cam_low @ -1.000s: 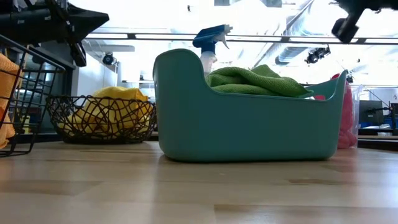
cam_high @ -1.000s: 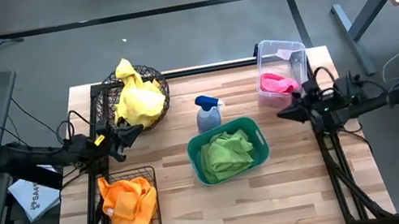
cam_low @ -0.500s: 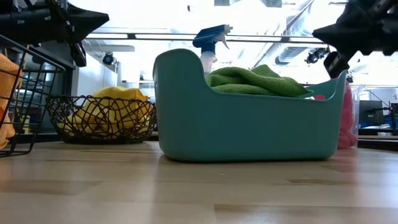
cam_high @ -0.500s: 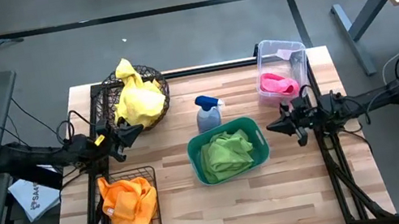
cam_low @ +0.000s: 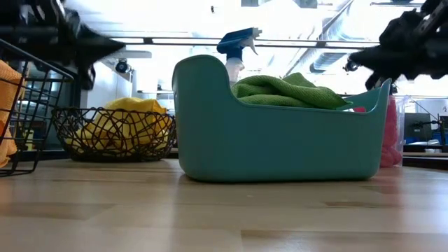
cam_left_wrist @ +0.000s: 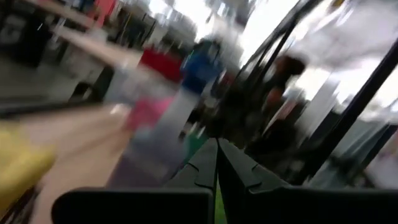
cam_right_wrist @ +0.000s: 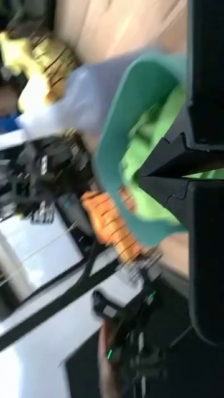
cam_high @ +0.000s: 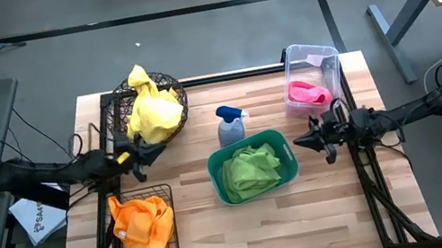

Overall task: Sort microfiber towel by color & place in baskets
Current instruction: Return to Home Position

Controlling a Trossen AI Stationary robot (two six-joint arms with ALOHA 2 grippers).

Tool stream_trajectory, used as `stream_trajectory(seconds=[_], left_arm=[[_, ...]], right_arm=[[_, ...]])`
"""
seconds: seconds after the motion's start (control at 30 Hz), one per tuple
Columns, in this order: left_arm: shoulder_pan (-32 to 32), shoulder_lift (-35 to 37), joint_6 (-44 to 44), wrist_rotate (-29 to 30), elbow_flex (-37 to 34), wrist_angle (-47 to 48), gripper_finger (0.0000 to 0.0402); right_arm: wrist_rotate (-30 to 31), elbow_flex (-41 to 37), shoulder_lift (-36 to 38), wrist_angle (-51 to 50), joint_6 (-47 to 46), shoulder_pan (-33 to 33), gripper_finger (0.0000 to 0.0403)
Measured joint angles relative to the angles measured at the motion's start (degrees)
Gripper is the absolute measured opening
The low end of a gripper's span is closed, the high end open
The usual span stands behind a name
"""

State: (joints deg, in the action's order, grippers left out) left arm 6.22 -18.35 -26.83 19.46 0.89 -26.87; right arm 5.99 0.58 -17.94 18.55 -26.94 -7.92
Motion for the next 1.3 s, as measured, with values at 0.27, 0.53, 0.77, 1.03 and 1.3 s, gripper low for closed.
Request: stream_trajectory(seconds=[0.27, 0.53, 0.77, 1.03, 1.3], left_arm=[[0.0, 3.7, 0.3, -0.8, 0.0, 24.0, 0.0000], [0.3, 10.2, 0.4, -4.4, 0.1, 24.7, 0.0000], [0.0, 17.7, 0.5, -4.5, 0.1, 24.6, 0.0000], [-0.1, 18.1, 0.5, -5.7, -0.1, 24.3, 0.0000], [3.1, 18.2, 0.5, -6.0, -0.2, 24.3, 0.0000]], right_arm=[[0.6, 0.0, 0.0, -11.6, 0.0, 0.0, 0.0000], [0.1, 0.0, 0.0, -16.8, 0.0, 0.0, 0.0000], [-0.7, 0.0, 12.2, -17.0, 0.0, -0.2, 0.0000], [-0.5, 0.0, 17.9, -9.6, 0.0, -0.4, 0.0000], [-0.3, 0.0, 17.7, -12.0, 0.0, -0.4, 0.0000]])
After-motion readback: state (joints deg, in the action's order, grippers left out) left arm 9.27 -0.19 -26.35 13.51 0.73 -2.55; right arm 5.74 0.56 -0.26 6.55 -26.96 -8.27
